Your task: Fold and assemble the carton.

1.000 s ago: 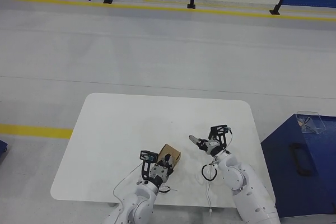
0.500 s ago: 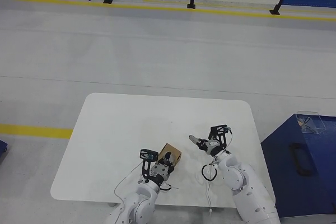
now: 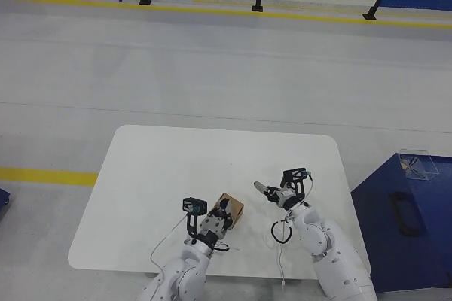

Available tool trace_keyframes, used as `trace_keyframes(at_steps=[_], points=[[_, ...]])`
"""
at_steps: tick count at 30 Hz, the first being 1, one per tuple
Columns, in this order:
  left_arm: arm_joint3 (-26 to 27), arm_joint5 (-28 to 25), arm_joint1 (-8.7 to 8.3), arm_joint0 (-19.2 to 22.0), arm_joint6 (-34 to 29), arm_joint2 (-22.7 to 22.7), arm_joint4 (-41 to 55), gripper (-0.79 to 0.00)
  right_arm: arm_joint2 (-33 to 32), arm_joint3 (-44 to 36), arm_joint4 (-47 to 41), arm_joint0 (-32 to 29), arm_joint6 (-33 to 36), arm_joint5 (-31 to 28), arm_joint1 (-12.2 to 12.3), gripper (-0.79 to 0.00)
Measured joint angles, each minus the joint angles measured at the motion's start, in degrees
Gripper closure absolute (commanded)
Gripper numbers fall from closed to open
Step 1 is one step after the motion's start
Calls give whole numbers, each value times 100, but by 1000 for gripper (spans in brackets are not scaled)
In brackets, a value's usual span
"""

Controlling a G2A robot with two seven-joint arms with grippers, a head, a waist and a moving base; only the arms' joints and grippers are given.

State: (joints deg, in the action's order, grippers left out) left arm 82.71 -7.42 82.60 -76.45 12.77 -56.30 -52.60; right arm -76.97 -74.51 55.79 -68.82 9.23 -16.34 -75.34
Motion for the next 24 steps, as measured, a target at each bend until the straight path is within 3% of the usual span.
trace_keyframes(at_steps=[2, 3, 4, 5, 7, 8, 14, 17, 20, 24], points=[[251, -420, -31, -186, 477, -115, 85, 0, 0, 0, 0, 0, 0, 0, 0, -785], [346, -606, -47, -265, 681, -165, 80, -68, 0, 0, 0, 0, 0, 0, 0, -785], [428, -792, -63, -341, 880, -212, 55, -785, 0, 0, 0, 0, 0, 0, 0, -785], [486, -996, -78, -414, 1091, -249, 27, -2, 0, 0, 0, 0, 0, 0, 0, -785], [498, -1058, -81, -431, 1160, -257, 16, -14, 0, 0, 0, 0, 0, 0, 0, -784], [493, -1030, -80, -427, 1137, -255, 17, -57, 0, 0, 0, 0, 0, 0, 0, -784], [489, -1010, -79, -422, 1119, -252, 19, -449, 0, 0, 0, 0, 0, 0, 0, -785], [489, -1011, -79, -423, 1120, -252, 19, -594, 0, 0, 0, 0, 0, 0, 0, -784], [489, -1011, -79, -423, 1120, -252, 19, -710, 0, 0, 0, 0, 0, 0, 0, -784], [489, -1011, -79, -423, 1120, -252, 19, -776, 0, 0, 0, 0, 0, 0, 0, -784]])
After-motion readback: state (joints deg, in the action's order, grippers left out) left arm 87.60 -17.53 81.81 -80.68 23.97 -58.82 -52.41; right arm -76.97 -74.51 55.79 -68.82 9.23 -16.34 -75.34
